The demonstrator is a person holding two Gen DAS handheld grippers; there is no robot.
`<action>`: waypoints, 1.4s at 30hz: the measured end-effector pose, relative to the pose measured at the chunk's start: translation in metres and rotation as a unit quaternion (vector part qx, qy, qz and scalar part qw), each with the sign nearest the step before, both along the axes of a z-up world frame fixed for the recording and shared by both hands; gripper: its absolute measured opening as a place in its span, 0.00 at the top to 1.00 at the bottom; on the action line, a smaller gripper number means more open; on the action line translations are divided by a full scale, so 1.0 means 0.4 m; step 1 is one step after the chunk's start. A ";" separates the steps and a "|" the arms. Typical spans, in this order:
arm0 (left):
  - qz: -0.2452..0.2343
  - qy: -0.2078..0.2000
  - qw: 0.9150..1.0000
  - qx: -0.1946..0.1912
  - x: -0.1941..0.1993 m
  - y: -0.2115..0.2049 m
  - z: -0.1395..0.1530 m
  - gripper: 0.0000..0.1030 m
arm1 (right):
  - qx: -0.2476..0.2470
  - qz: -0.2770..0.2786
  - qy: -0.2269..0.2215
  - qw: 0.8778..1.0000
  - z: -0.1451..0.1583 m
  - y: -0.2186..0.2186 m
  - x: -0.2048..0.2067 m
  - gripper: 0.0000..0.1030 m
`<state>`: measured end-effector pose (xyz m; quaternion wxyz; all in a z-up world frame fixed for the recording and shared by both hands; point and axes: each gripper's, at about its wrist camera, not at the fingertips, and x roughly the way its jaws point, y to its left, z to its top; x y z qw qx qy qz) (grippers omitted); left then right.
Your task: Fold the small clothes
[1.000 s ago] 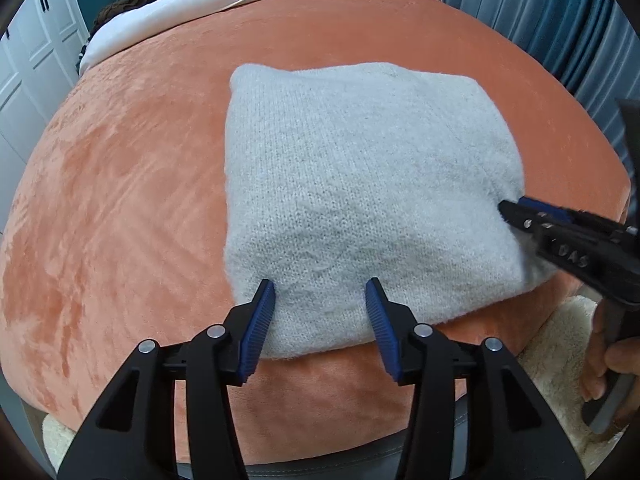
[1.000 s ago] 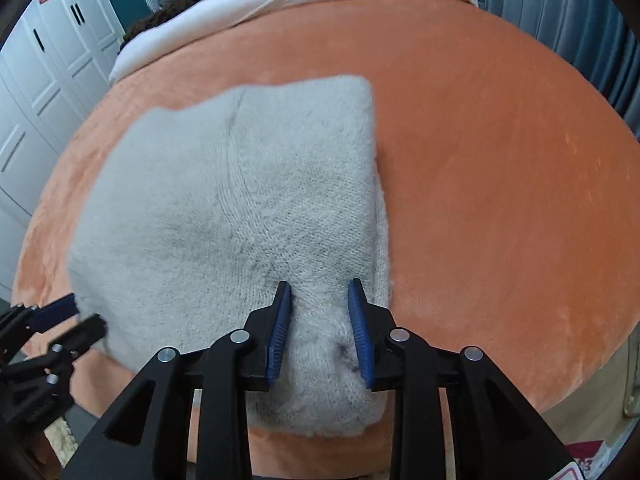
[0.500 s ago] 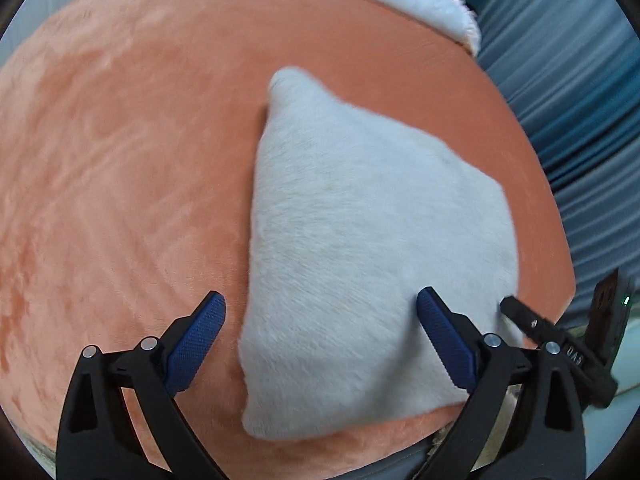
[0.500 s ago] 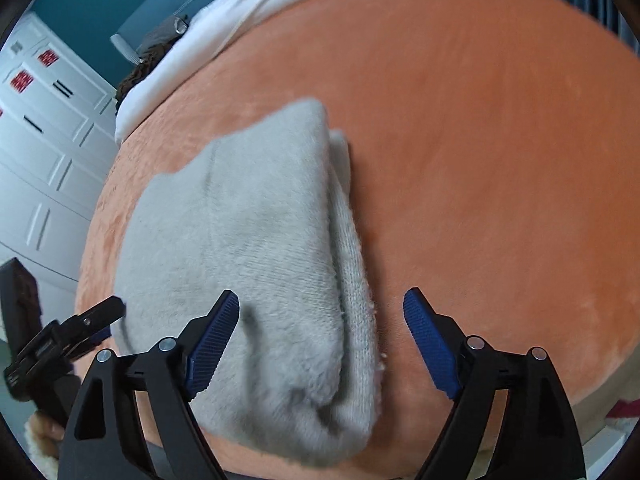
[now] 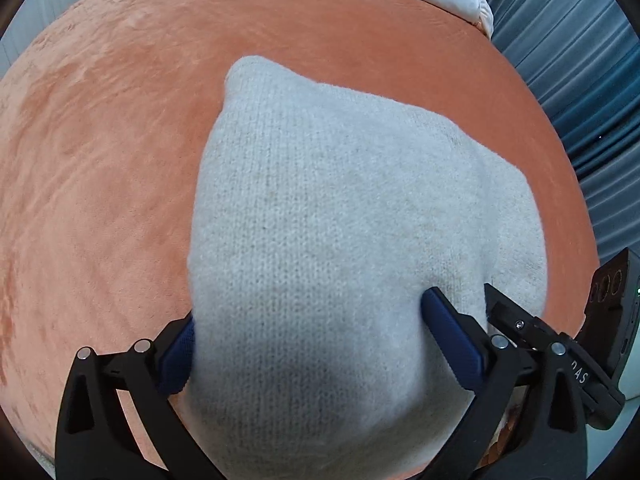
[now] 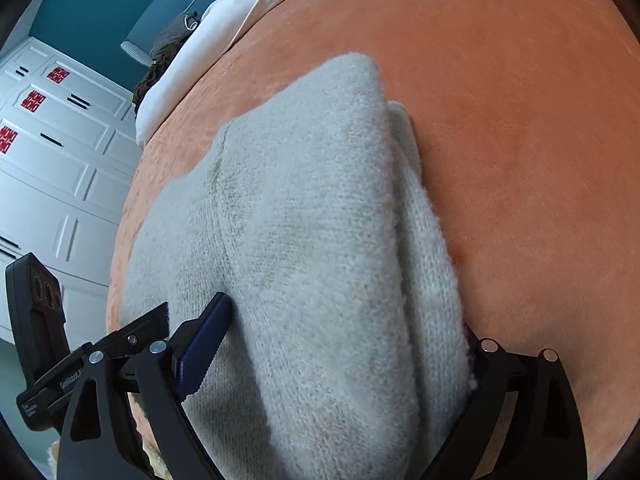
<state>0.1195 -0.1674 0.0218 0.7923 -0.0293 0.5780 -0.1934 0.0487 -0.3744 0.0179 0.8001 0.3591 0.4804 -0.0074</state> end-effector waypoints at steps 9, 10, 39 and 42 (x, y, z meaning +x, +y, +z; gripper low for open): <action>-0.059 -0.036 0.997 0.042 -0.053 -0.049 0.074 0.37 | 0.015 -0.013 -0.037 0.999 0.075 -0.001 -0.033 0.64; -0.066 -0.039 0.996 0.040 -0.064 -0.047 0.086 0.42 | 0.020 -0.014 -0.045 0.999 0.089 -0.001 -0.045 0.65; -0.074 0.011 0.988 -0.133 -0.191 0.073 0.122 0.48 | 0.032 -0.027 -0.082 0.996 0.207 -0.022 -0.269 0.66; -0.096 -0.047 0.984 -0.140 -0.223 0.091 0.251 0.48 | 0.009 -0.024 -0.135 0.991 0.334 -0.001 -0.297 0.66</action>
